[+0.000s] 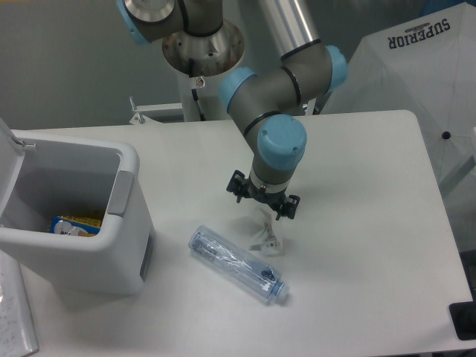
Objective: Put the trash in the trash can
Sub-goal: 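Move the gripper over the crumpled white tissue and lower it, then close the gripper on the white tissue and lift it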
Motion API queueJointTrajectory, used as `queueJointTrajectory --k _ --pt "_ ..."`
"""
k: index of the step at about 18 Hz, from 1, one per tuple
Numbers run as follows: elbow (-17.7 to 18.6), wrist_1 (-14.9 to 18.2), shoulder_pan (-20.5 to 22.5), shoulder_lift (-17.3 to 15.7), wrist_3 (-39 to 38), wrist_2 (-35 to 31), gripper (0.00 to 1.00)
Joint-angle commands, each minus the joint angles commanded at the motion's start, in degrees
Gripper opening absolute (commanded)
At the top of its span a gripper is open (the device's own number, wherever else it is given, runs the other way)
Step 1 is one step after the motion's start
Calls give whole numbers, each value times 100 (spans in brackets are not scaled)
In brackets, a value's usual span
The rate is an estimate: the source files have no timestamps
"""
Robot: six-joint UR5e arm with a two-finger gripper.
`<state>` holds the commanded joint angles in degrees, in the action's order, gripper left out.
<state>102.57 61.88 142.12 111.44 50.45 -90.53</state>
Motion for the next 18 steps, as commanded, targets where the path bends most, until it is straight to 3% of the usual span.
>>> queueJointTrajectory --k 1,2,4,5,6,8,9,15,18 --pt "0 -9 -9 17 9 -35 97" --pt "-9 -9 -9 44 0 -96 76" --pt "-35 -9 -17 53 -105 -123 25" --pt "-44 -35 -70 70 -236 -132 8" --pt "-44 -183 -79 79 -420 -158 1" --pt "-61 -709 -88 97 -685 -255 0" --pt "-79 -816 -123 88 -686 -255 0" --pt "-237 -861 -123 -26 -703 -264 0" --pt "-377 -861 -114 -254 -703 -255 0"
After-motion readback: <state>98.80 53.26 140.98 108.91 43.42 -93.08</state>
